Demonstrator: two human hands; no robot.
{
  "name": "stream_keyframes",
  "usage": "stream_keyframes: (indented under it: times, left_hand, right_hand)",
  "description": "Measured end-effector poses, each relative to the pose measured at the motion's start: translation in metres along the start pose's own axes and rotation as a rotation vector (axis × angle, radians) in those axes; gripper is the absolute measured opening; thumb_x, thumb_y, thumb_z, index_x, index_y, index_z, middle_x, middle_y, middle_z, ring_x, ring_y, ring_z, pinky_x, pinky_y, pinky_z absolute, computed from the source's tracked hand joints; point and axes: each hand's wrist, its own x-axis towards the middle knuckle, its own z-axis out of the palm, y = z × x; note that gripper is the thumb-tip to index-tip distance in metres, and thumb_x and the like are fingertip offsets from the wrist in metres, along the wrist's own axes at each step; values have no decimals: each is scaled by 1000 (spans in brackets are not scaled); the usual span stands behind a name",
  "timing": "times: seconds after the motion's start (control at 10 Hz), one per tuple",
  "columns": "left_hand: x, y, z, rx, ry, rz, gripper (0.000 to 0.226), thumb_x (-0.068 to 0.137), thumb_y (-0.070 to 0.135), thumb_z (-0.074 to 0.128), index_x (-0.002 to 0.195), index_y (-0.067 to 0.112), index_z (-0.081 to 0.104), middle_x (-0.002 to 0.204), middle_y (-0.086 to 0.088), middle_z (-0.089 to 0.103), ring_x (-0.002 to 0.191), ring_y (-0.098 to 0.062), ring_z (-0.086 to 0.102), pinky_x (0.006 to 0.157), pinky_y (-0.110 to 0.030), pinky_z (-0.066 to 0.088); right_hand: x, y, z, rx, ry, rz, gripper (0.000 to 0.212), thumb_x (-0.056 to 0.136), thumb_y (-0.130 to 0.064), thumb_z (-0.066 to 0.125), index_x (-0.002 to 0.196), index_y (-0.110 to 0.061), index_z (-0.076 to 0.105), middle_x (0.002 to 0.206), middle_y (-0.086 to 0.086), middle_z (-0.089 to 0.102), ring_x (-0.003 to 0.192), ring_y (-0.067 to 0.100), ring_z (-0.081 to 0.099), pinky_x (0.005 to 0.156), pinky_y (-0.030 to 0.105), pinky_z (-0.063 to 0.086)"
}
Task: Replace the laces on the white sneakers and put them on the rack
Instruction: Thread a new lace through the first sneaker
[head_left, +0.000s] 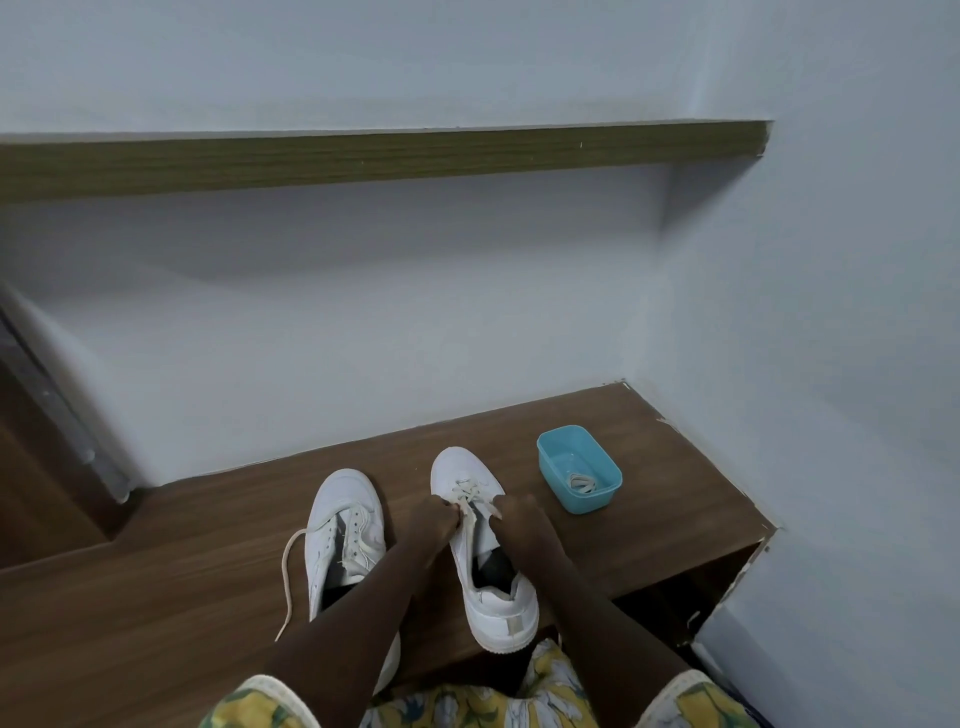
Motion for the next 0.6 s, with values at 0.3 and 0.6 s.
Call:
stream_keyframes:
  times: [0.3,0.6]
  left_hand:
    - [-9,13,-1,107,188,91,23,89,8,47,103,2,65,105,-14,66,97,-26,61,81,-34,46]
    - [-4,12,-7,122,169,140,27,87,-1,45,96,7,68,106,-8,67,98,-25,61,79,-30,46]
  right_hand:
    - [-12,14,-3,115,145,193,27,97,-23,40,82,-11,60,93,12,64,76,13,41,67,26,30]
    - [-13,3,-6,-13,-65,122,31,98,-20,36,118,-8,57,122,10,58,115,24,54,93,31,43]
